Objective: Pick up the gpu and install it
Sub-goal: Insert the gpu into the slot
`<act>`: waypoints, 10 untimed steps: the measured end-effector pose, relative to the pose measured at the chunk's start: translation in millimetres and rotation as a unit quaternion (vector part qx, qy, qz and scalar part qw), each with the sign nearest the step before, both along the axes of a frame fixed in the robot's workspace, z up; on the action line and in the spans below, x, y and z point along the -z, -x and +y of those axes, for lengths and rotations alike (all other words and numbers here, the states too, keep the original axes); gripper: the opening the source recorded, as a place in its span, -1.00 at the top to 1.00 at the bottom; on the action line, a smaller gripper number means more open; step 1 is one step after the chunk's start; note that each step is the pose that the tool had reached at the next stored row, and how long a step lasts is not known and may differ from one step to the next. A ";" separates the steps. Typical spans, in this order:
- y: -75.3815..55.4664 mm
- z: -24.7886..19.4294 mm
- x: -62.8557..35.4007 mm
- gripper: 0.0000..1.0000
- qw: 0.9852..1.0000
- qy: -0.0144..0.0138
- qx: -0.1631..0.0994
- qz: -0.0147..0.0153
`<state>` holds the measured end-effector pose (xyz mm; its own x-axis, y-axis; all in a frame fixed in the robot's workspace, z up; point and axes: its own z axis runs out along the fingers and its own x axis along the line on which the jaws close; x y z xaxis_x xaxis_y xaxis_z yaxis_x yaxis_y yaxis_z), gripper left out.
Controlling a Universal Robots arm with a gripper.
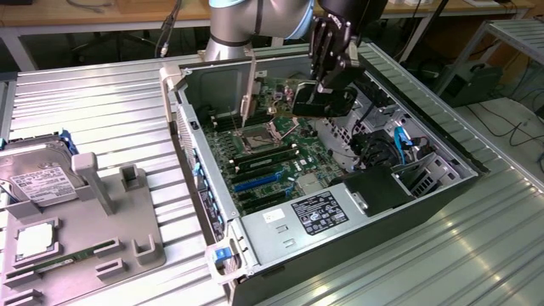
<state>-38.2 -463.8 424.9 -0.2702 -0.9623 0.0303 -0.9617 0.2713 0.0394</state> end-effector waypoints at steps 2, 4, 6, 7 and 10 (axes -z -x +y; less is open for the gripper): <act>-0.1 0.0 0.1 0.46 1.000 0.000 -0.017 0.000; -0.3 0.0 0.2 0.46 0.999 0.000 -0.034 0.000; -0.4 0.0 0.2 0.46 0.999 0.000 -0.049 0.000; -0.4 0.0 0.2 0.46 0.998 0.000 -0.056 0.000; -0.4 0.0 0.3 0.46 0.997 0.000 -0.081 0.000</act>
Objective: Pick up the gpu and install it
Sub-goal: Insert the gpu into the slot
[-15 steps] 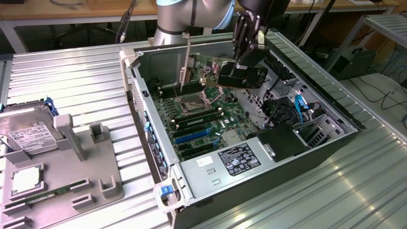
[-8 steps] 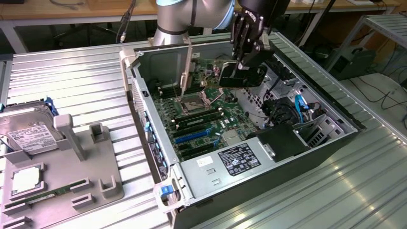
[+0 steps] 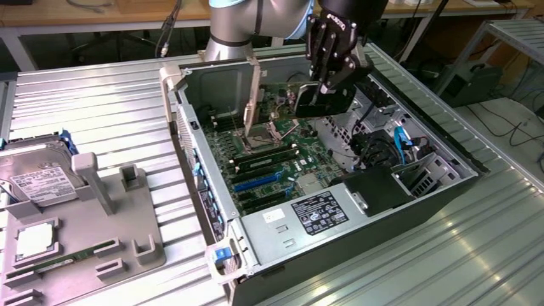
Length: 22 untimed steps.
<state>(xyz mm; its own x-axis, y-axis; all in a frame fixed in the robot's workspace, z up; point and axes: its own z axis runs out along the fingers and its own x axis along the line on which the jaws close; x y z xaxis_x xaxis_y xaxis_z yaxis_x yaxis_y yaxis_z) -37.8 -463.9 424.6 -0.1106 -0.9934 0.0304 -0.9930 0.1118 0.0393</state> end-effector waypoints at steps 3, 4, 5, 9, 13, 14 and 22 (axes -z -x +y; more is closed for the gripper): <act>0.0 0.0 0.0 0.46 1.000 0.000 -0.028 0.000; 0.0 0.0 0.1 0.46 0.999 0.000 -0.036 0.000; 0.0 0.0 0.1 0.46 0.999 0.000 -0.046 0.000; 0.0 0.0 0.2 0.46 0.997 0.000 -0.078 -0.001; 0.0 0.0 0.6 0.46 0.995 0.000 -0.104 -0.001; 0.0 0.0 0.7 0.46 0.994 0.000 -0.110 -0.002; -0.1 0.0 2.9 0.46 0.988 0.000 -0.153 -0.002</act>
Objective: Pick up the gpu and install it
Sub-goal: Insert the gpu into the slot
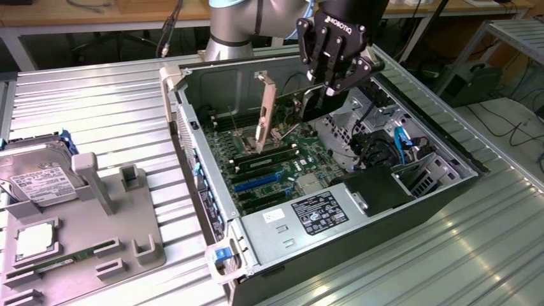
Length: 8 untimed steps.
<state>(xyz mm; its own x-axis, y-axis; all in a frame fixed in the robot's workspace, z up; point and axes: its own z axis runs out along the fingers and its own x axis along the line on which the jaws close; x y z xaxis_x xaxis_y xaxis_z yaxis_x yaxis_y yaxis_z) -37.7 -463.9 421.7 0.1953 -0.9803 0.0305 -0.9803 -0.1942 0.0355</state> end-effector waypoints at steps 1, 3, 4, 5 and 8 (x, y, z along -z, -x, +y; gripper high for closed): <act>0.0 0.0 0.3 0.46 1.000 0.000 -0.004 0.000; 0.0 0.0 1.3 0.46 1.000 0.000 -0.012 0.000; 0.0 0.0 2.0 0.46 1.000 0.000 -0.016 0.000; 0.0 0.0 3.2 0.46 1.000 0.000 -0.021 0.000; 0.0 0.0 10.7 0.46 0.999 0.000 -0.036 0.000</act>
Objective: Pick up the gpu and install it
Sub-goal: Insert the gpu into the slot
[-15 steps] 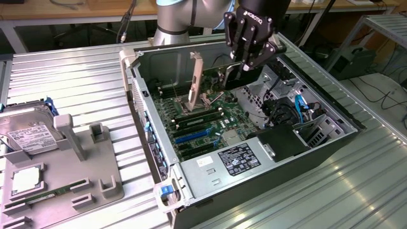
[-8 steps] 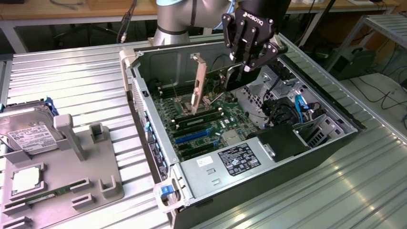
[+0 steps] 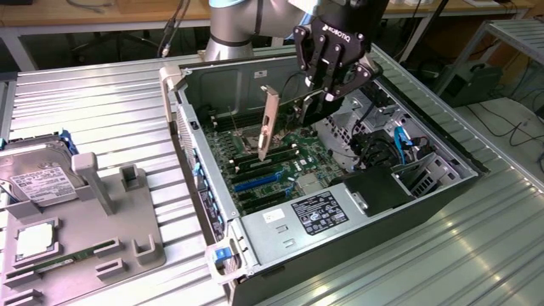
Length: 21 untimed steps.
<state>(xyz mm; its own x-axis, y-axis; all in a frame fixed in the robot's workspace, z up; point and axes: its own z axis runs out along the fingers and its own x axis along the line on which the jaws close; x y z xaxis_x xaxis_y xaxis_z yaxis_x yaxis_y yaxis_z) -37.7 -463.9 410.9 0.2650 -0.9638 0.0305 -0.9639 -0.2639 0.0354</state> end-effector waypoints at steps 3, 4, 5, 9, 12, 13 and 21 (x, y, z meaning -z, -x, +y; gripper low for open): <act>0.0 0.1 2.8 0.46 1.000 0.000 -0.008 0.000; 0.0 0.0 2.8 0.46 1.000 0.000 -0.010 0.000; 0.0 0.0 3.0 0.46 1.000 0.000 -0.013 0.000; 0.0 0.0 3.7 0.46 0.999 0.000 -0.036 0.000; 0.0 0.0 4.0 0.46 0.998 0.000 -0.056 0.000; 0.0 0.0 4.0 0.46 0.998 0.000 -0.063 0.000; 0.0 -0.6 5.2 0.46 0.995 0.000 -0.104 0.000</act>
<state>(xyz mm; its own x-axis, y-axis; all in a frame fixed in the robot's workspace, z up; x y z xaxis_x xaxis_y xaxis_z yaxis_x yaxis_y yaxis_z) -37.7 -464.5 405.7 0.4590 -0.8879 0.0308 -0.8882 -0.4580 0.0356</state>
